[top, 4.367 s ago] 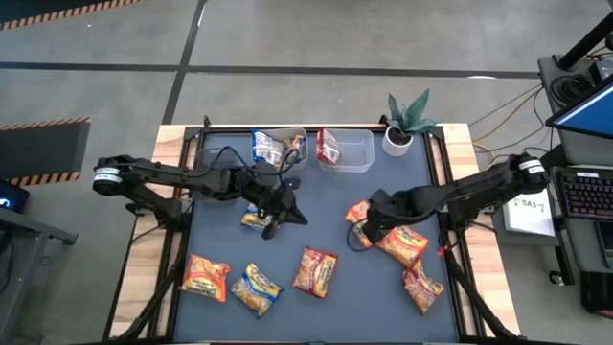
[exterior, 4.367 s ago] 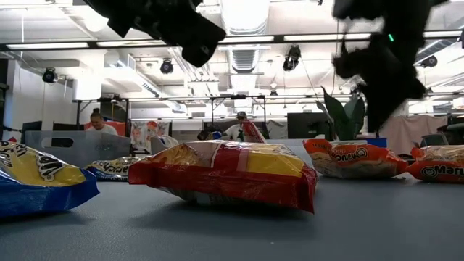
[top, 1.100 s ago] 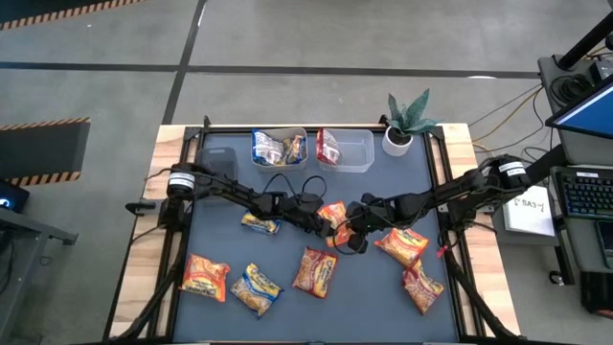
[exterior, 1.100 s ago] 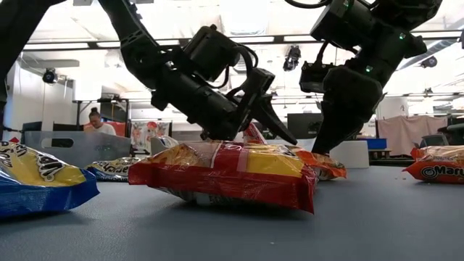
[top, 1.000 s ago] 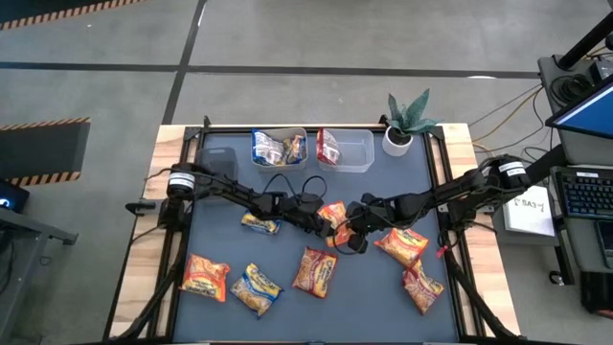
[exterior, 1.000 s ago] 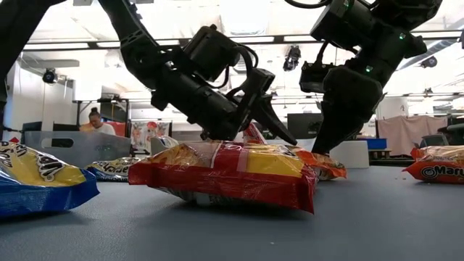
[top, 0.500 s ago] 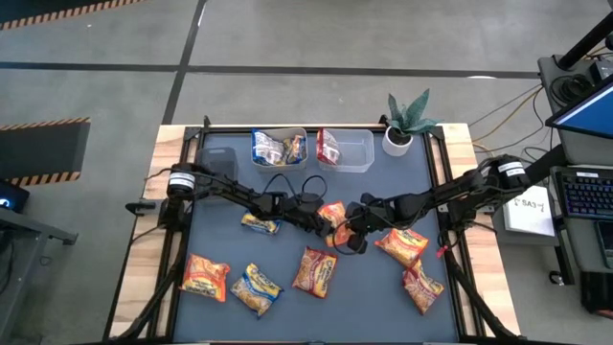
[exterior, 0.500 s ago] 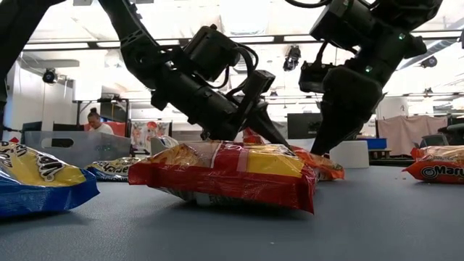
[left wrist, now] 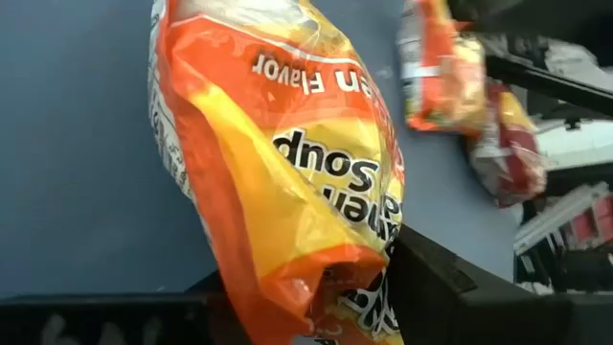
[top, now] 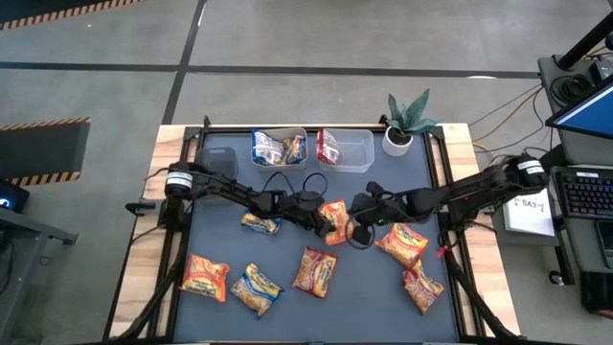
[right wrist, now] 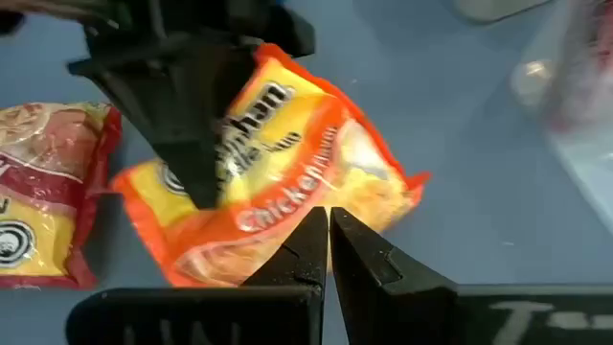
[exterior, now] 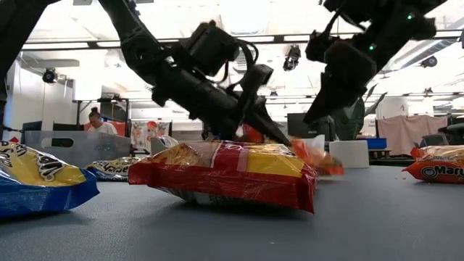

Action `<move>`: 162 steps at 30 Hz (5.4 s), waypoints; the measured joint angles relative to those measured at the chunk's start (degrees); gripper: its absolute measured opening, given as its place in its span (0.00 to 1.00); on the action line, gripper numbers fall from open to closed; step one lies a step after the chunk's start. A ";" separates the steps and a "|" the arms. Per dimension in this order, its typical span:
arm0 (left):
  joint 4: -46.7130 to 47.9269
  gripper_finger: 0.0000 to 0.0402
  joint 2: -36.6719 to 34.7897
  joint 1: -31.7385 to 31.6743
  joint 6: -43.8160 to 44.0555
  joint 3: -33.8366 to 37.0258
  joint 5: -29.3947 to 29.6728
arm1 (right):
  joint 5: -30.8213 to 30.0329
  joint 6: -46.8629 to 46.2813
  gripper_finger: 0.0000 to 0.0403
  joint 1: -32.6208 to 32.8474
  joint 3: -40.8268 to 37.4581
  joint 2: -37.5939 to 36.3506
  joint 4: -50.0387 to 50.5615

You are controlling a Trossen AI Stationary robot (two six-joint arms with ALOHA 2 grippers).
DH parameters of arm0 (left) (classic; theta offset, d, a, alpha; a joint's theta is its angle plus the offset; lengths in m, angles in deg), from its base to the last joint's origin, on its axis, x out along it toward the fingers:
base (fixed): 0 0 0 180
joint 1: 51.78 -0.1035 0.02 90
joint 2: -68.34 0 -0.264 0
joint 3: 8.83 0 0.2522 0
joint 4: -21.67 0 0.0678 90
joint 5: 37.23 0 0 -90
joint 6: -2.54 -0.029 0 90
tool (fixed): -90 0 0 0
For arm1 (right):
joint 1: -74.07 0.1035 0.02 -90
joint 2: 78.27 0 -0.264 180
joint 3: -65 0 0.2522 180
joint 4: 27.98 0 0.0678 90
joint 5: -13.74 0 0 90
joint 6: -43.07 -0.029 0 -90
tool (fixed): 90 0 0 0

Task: Sort Maruchan noodles
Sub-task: Put the orange noodle pack into the black bin, then put the red noodle pack into the transparent bin

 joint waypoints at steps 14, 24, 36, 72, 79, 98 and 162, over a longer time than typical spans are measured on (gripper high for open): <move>12.26 0.30 -12.26 -0.24 -15.96 0.00 1.47 | -9.70 8.27 0.02 -0.15 -1.80 -16.39 -4.73; 64.43 0.30 -32.50 -3.86 -24.67 -8.95 10.79 | -8.25 19.44 0.02 -1.12 -0.52 -18.97 -15.54; 109.07 0.30 -36.13 -10.29 -20.01 -25.86 24.23 | -6.90 22.68 0.02 -6.63 3.30 -19.00 -15.56; 102.15 0.30 -30.03 -35.83 -33.00 -5.20 20.38 | -5.32 23.92 0.02 -6.91 2.68 -17.50 -13.74; 102.18 0.31 -27.90 -35.66 -32.50 -5.20 18.92 | -5.32 24.13 0.02 -6.91 2.71 -17.50 -13.74; 99.74 0.31 -27.50 -35.61 -33.09 -5.20 15.62 | -5.38 24.60 0.02 -6.91 2.77 -17.50 -13.74; 30.85 0.51 -64.98 41.22 -57.40 21.74 54.23 | 1.70 13.21 0.02 -6.75 2.66 -17.41 -21.56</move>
